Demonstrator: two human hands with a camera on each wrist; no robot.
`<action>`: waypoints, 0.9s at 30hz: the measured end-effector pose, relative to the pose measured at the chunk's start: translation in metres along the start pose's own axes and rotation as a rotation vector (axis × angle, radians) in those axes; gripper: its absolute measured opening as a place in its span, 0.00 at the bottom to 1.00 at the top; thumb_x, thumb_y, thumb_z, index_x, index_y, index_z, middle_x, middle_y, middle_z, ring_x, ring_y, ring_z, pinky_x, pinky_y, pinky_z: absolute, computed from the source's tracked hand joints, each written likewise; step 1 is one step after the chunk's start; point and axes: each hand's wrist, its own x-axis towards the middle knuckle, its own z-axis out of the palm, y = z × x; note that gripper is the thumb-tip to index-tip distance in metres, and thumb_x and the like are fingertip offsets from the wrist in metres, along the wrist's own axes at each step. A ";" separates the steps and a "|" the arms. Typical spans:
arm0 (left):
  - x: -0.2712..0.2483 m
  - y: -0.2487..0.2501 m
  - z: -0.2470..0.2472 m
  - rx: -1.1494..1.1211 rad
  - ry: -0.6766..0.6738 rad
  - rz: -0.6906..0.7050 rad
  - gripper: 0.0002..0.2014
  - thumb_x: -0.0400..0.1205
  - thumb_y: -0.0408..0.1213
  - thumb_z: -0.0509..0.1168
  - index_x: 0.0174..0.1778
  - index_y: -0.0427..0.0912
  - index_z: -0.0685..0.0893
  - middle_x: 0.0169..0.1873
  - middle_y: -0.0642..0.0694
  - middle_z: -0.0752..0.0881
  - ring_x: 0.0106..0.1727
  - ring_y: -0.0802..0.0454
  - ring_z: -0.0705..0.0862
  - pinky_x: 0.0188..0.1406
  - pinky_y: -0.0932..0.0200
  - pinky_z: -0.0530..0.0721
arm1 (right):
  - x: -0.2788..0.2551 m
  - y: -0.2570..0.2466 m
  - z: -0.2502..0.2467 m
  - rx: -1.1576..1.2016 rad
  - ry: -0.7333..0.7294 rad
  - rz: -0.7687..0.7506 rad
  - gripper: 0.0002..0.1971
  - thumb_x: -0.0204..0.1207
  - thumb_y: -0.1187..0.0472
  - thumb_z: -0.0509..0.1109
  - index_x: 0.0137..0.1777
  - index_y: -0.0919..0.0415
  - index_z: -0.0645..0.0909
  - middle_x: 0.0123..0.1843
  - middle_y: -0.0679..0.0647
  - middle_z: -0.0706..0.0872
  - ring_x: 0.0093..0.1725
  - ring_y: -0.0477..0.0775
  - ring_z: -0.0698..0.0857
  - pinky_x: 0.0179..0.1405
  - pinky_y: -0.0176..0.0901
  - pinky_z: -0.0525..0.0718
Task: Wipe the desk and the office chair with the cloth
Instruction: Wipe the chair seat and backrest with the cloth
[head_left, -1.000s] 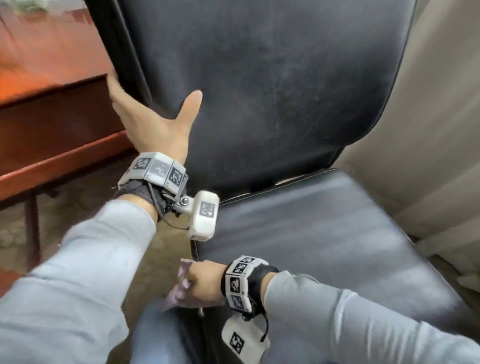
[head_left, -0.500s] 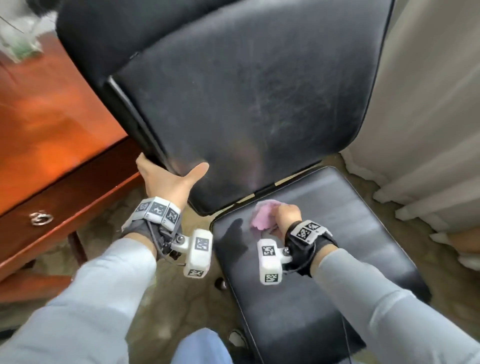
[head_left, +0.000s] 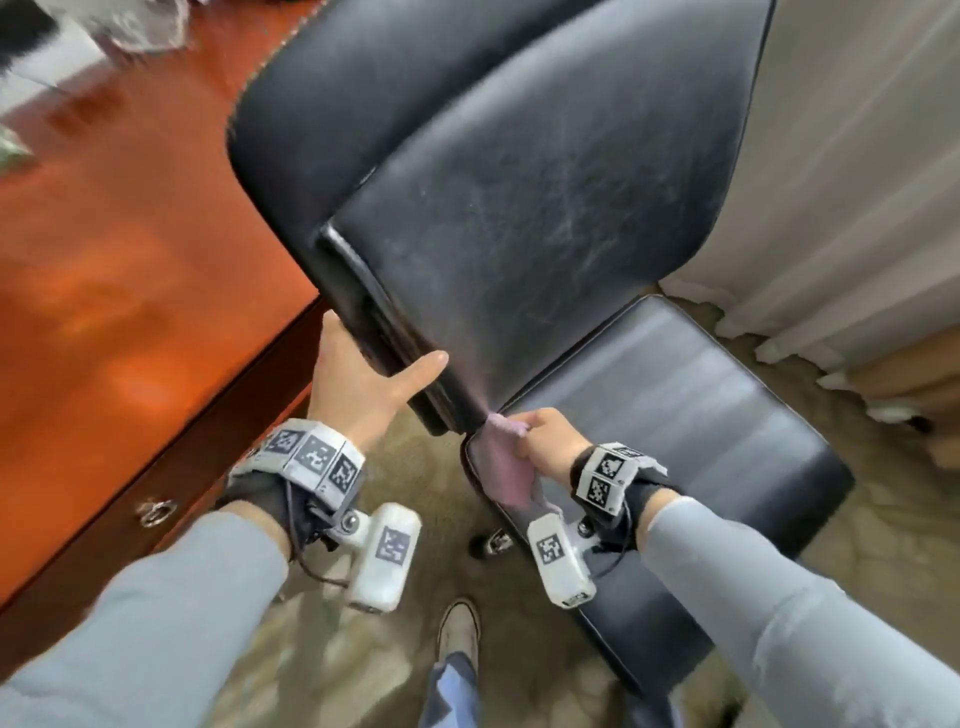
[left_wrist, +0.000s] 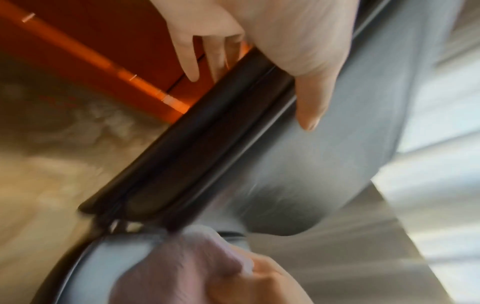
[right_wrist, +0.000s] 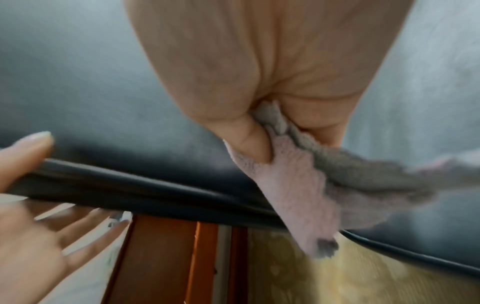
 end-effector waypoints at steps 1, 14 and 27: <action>0.005 0.012 -0.016 -0.031 -0.008 0.066 0.39 0.61 0.61 0.80 0.66 0.55 0.71 0.64 0.54 0.82 0.66 0.57 0.81 0.70 0.53 0.79 | -0.007 -0.009 -0.006 0.016 0.089 0.001 0.13 0.72 0.69 0.61 0.32 0.58 0.83 0.30 0.53 0.80 0.33 0.53 0.78 0.31 0.38 0.72; 0.041 0.082 -0.078 -0.038 0.170 0.265 0.23 0.88 0.54 0.57 0.67 0.41 0.84 0.58 0.47 0.88 0.60 0.49 0.85 0.61 0.56 0.79 | -0.082 -0.143 0.014 -0.484 0.469 -1.016 0.33 0.80 0.77 0.58 0.85 0.60 0.60 0.87 0.58 0.55 0.87 0.62 0.50 0.86 0.60 0.52; -0.020 0.074 -0.100 -0.030 0.104 0.217 0.15 0.89 0.50 0.59 0.57 0.44 0.84 0.49 0.51 0.89 0.53 0.47 0.84 0.54 0.52 0.79 | -0.115 -0.155 0.005 -0.521 0.421 -0.999 0.37 0.76 0.82 0.55 0.85 0.60 0.62 0.87 0.55 0.58 0.87 0.57 0.52 0.85 0.63 0.55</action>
